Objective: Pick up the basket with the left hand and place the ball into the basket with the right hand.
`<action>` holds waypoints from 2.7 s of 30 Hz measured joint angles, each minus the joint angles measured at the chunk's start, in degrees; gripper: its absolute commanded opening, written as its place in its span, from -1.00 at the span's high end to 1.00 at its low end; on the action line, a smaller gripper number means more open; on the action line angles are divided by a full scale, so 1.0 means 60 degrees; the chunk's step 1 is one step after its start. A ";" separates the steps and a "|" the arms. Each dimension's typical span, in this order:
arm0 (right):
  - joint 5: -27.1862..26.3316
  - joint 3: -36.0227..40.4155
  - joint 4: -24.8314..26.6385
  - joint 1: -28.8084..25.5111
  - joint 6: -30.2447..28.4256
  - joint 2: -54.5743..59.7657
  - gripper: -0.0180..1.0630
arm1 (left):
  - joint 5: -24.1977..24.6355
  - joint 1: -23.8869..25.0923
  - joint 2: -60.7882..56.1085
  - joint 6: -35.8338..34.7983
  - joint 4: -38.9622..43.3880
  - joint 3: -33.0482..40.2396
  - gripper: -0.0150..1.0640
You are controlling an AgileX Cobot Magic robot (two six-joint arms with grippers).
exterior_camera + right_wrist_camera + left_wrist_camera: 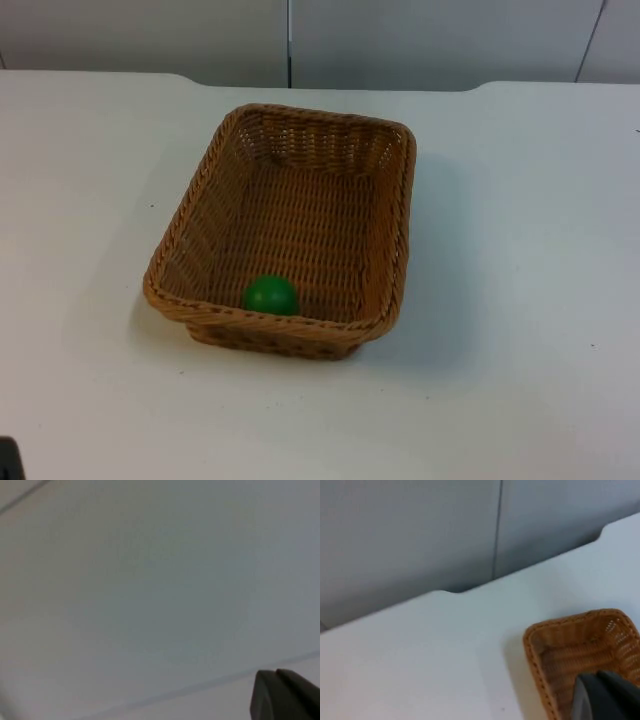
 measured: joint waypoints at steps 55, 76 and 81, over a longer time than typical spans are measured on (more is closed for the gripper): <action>0.4029 1.2315 0.6942 0.0000 0.3611 -1.2484 0.97 | -0.0365 0.0000 -1.3735 0.0467 -0.0186 1.1135 0.97; 0.3967 1.3482 0.6056 0.0000 0.4769 -1.4740 0.97 | 0.0393 0.0000 -1.4584 -0.0740 0.1548 1.1346 0.97; 0.3927 1.3548 0.6056 0.0000 0.4810 -1.4740 0.97 | 0.0433 0.0000 -1.4584 -0.0765 0.1564 1.1832 0.97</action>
